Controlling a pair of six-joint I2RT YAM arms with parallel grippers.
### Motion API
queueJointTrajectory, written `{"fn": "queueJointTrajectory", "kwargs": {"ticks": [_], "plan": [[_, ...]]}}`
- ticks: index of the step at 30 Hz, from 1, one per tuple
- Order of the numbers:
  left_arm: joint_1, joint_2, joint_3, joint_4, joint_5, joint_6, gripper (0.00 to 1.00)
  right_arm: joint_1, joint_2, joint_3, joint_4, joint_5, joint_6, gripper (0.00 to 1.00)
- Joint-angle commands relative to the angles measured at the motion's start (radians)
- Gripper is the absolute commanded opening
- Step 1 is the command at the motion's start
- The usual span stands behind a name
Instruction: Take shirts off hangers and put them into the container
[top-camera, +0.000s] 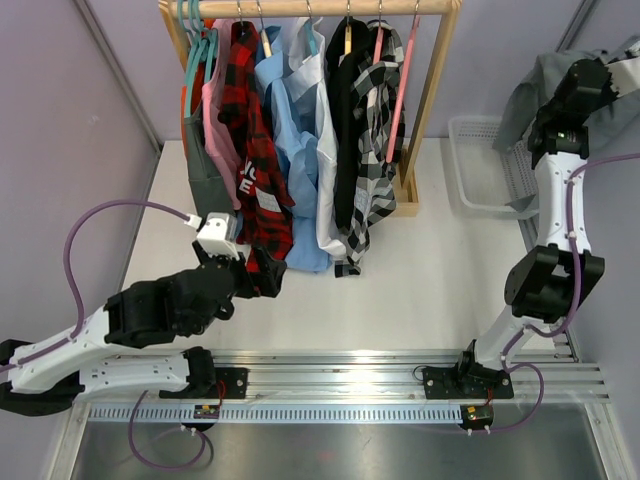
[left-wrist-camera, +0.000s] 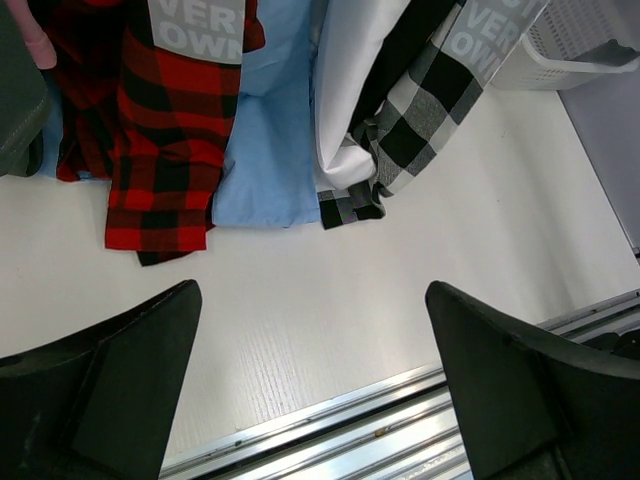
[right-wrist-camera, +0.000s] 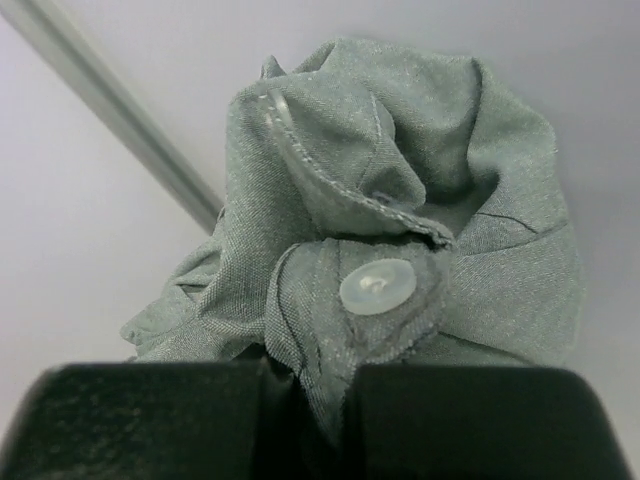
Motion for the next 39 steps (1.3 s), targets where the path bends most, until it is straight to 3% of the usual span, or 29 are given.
{"fn": "queueJointTrajectory", "kwargs": {"ticks": [1,5,10,14,16,21,27,32,35,39], "plan": [[-0.003,-0.040,0.006,0.015,-0.007,-0.037,0.99,-0.005,0.099,0.003,-0.057,-0.095,0.066,0.00],[-0.003,-0.066,-0.013,0.006,-0.019,-0.048,0.99,-0.005,0.161,0.055,-0.126,-0.158,0.106,0.00],[-0.003,-0.071,-0.020,0.003,-0.028,-0.046,0.99,-0.005,0.301,0.250,-0.246,-0.268,0.095,0.00],[-0.003,-0.072,-0.028,0.004,-0.033,-0.051,0.99,-0.005,0.466,0.587,-0.445,-0.463,0.064,0.00],[-0.003,-0.078,-0.033,0.001,-0.037,-0.054,0.99,-0.005,0.494,0.623,-0.446,-0.576,0.061,0.00],[-0.003,-0.089,-0.039,-0.008,-0.046,-0.062,0.99,-0.005,0.529,0.657,-0.465,-0.629,0.092,0.00],[-0.003,-0.087,-0.056,0.017,-0.040,-0.054,0.99,0.003,0.504,0.458,-0.520,-0.528,0.133,0.00],[-0.003,-0.083,-0.065,0.029,-0.028,-0.048,0.99,0.004,0.461,0.252,-0.545,-0.239,0.193,0.00],[-0.003,-0.083,-0.069,0.032,-0.022,-0.052,0.99,0.004,0.503,0.284,-0.648,-0.111,0.224,0.00],[-0.003,-0.086,-0.077,0.040,-0.013,-0.057,0.99,0.003,0.604,0.348,-0.715,-0.201,0.218,0.00]]}}
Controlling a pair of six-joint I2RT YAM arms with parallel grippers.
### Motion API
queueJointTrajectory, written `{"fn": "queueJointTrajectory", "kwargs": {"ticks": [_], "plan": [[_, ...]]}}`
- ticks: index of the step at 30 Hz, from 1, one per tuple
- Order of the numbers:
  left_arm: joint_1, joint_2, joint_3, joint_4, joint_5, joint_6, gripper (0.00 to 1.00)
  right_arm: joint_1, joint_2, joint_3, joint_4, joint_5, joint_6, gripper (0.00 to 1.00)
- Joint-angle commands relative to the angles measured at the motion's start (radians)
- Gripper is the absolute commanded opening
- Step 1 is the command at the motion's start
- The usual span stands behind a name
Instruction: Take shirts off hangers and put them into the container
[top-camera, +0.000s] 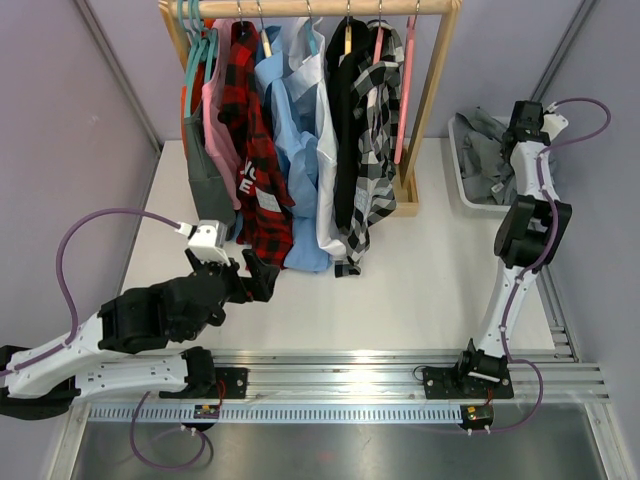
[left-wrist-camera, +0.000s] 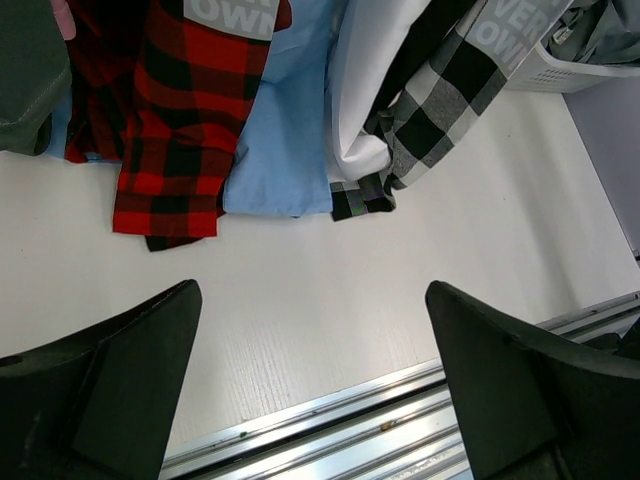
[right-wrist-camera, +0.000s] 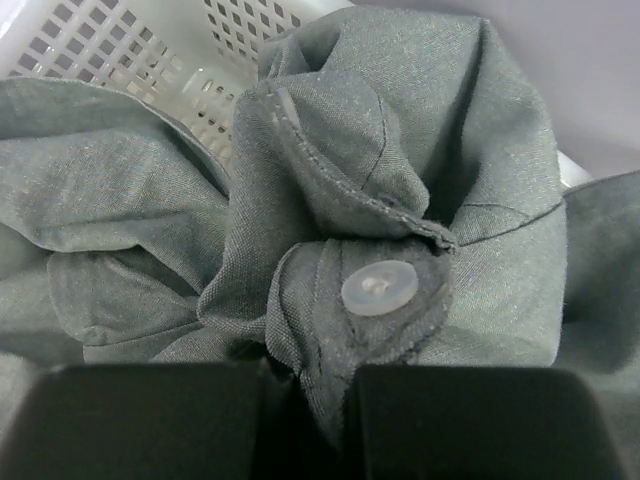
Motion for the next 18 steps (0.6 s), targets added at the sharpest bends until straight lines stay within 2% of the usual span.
{"fn": "queueJointTrajectory", "kwargs": {"ticks": [1,6,7,9,10,11,14,16,17,18], "plan": [[-0.003,-0.004,-0.007,0.059,-0.005,-0.023,0.99,0.001,0.055,0.108,-0.051,0.007,0.024,0.00],[-0.003,-0.006,-0.017,0.055,0.002,-0.029,0.99,0.001,0.212,0.261,-0.155,-0.162,-0.001,0.00],[-0.003,-0.012,-0.021,0.059,0.004,-0.028,0.99,0.001,0.233,0.309,-0.161,-0.203,-0.017,0.03],[-0.003,-0.013,-0.024,0.071,0.005,-0.020,0.99,0.001,0.272,0.356,-0.198,-0.284,-0.034,0.40],[-0.003,-0.012,-0.023,0.076,0.007,-0.018,0.99,0.002,0.269,0.366,-0.201,-0.303,-0.039,0.53],[-0.003,-0.010,-0.021,0.079,0.008,-0.015,0.99,0.002,0.257,0.352,-0.182,-0.309,-0.039,0.71],[-0.003,-0.007,-0.015,0.078,0.010,-0.006,0.99,0.005,0.137,0.236,-0.108,-0.291,-0.036,0.90],[-0.003,-0.012,-0.017,0.078,0.008,-0.005,0.99,0.007,0.004,0.139,-0.016,-0.262,-0.034,0.94],[-0.003,-0.018,-0.023,0.084,0.011,-0.003,0.99,0.008,-0.042,0.111,0.048,-0.246,-0.036,0.99],[-0.003,-0.023,-0.026,0.088,0.011,0.000,0.99,0.010,-0.134,0.088,0.082,-0.240,-0.044,1.00]]}}
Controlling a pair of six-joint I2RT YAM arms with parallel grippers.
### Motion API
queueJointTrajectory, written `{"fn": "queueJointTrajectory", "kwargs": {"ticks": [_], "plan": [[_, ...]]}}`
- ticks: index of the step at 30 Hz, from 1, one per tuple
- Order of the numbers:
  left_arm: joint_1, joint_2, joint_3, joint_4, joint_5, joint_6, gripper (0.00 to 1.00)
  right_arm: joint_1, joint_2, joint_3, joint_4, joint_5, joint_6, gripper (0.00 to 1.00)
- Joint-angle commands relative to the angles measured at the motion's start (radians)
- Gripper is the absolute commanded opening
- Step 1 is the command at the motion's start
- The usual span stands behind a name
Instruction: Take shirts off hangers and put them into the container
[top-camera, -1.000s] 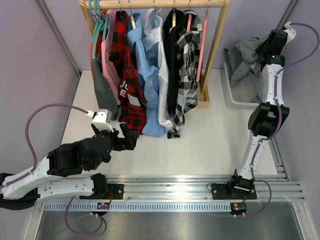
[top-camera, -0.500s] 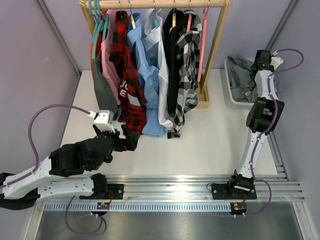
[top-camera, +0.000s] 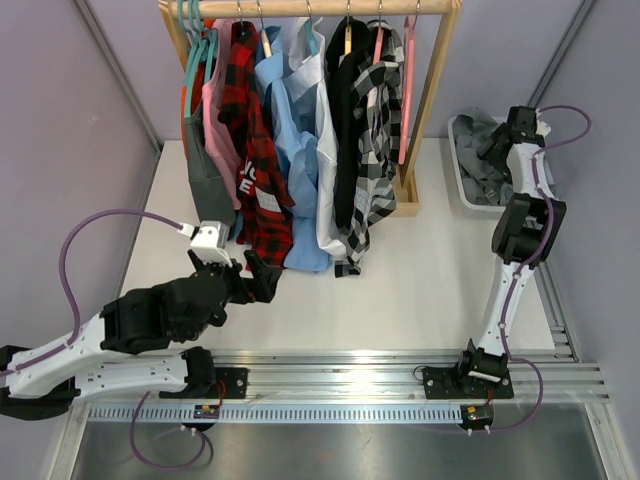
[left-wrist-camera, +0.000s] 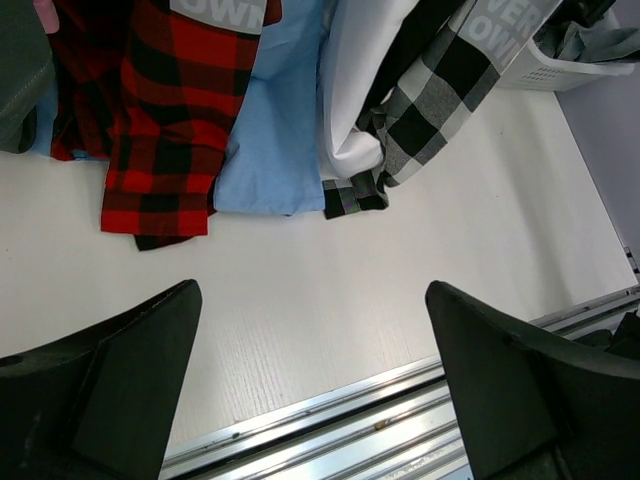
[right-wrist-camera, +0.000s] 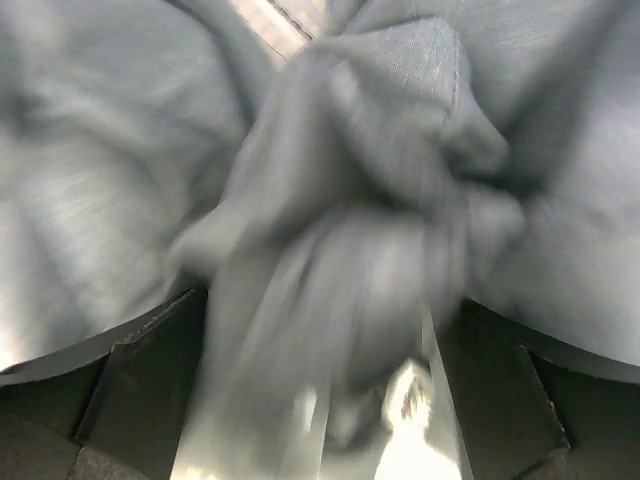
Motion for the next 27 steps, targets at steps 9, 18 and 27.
{"fn": "queueJointTrajectory", "kwargs": {"ticks": [9,18,27], "plan": [[-0.003,-0.067,-0.023,0.112,-0.003,0.051,0.99,0.102,-0.793,-0.274,0.356,0.050,-0.096,1.00],[-0.003,-0.127,-0.052,0.144,-0.005,0.096,0.99,0.464,-1.339,-0.747,0.344,-0.065,-0.150,0.99],[-0.003,-0.161,-0.078,0.206,0.015,0.159,0.99,0.711,-1.473,-0.772,0.149,-0.311,-0.162,0.99]]}}
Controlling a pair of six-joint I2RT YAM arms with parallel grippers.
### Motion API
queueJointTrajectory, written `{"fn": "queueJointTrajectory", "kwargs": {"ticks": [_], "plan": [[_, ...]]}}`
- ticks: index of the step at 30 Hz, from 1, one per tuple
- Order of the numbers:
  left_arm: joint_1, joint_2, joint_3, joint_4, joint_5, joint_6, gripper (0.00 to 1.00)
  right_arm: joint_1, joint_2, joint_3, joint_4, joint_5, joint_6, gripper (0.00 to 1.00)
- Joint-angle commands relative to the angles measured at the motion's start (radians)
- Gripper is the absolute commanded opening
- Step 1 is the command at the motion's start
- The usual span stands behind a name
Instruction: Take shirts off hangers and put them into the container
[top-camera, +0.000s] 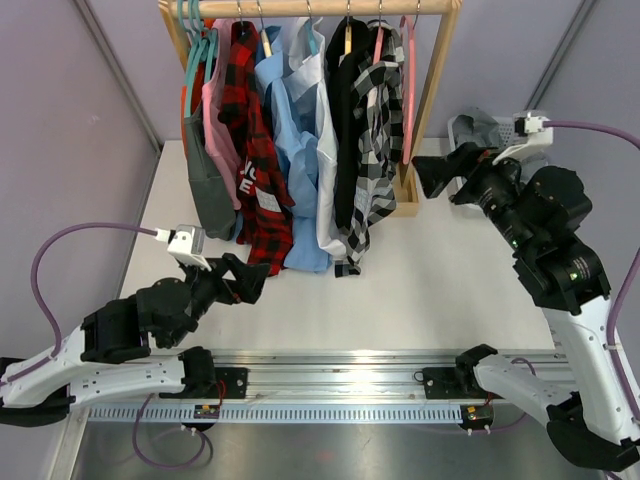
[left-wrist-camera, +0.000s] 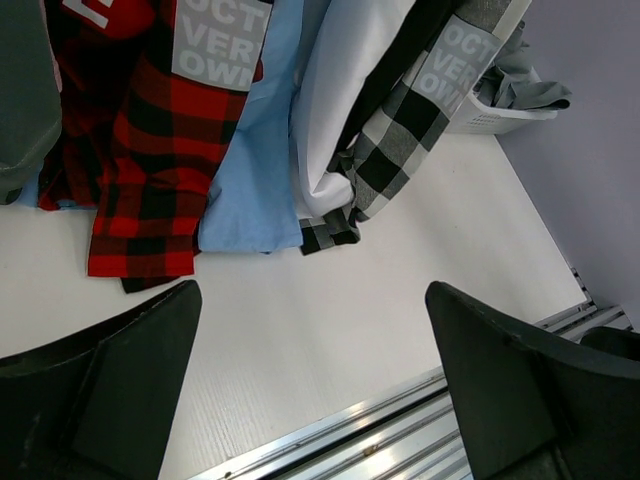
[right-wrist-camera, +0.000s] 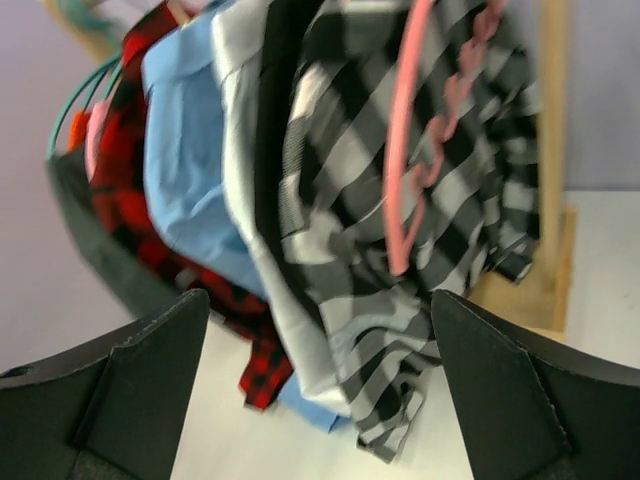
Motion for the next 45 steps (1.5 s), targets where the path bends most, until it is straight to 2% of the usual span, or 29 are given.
{"fn": "queueJointTrajectory", "kwargs": {"ticks": [1,7,14,19,22,31,37,40,45], "plan": [[-0.003,0.000,-0.011,0.097,0.019,0.047,0.99,0.085,0.020,0.010,-0.065,-0.142,-0.025,0.99],[-0.003,0.017,0.001,0.091,0.018,0.040,0.99,0.287,0.138,0.095,-0.085,0.016,-0.083,0.99],[-0.003,-0.012,0.000,0.067,0.009,0.020,0.99,0.384,0.327,0.316,-0.142,0.254,-0.135,0.99],[-0.003,-0.055,-0.020,0.056,0.009,-0.002,0.99,0.400,0.419,0.430,-0.174,0.459,-0.161,1.00],[-0.003,-0.072,-0.034,0.053,0.007,-0.012,0.99,0.400,0.482,0.509,-0.202,0.510,-0.177,0.97],[-0.003,-0.106,-0.047,0.022,0.003,-0.045,0.99,0.401,0.619,0.618,-0.200,0.579,-0.215,0.87],[-0.003,-0.155,-0.063,0.005,0.001,-0.062,0.99,0.400,0.665,0.654,-0.199,0.654,-0.223,0.76],[-0.003,-0.177,-0.073,0.002,0.006,-0.072,0.99,0.398,0.683,0.666,-0.196,0.692,-0.237,0.75],[-0.003,-0.193,-0.079,-0.011,0.013,-0.088,0.99,0.369,0.718,0.686,-0.189,0.706,-0.250,0.68]]}}
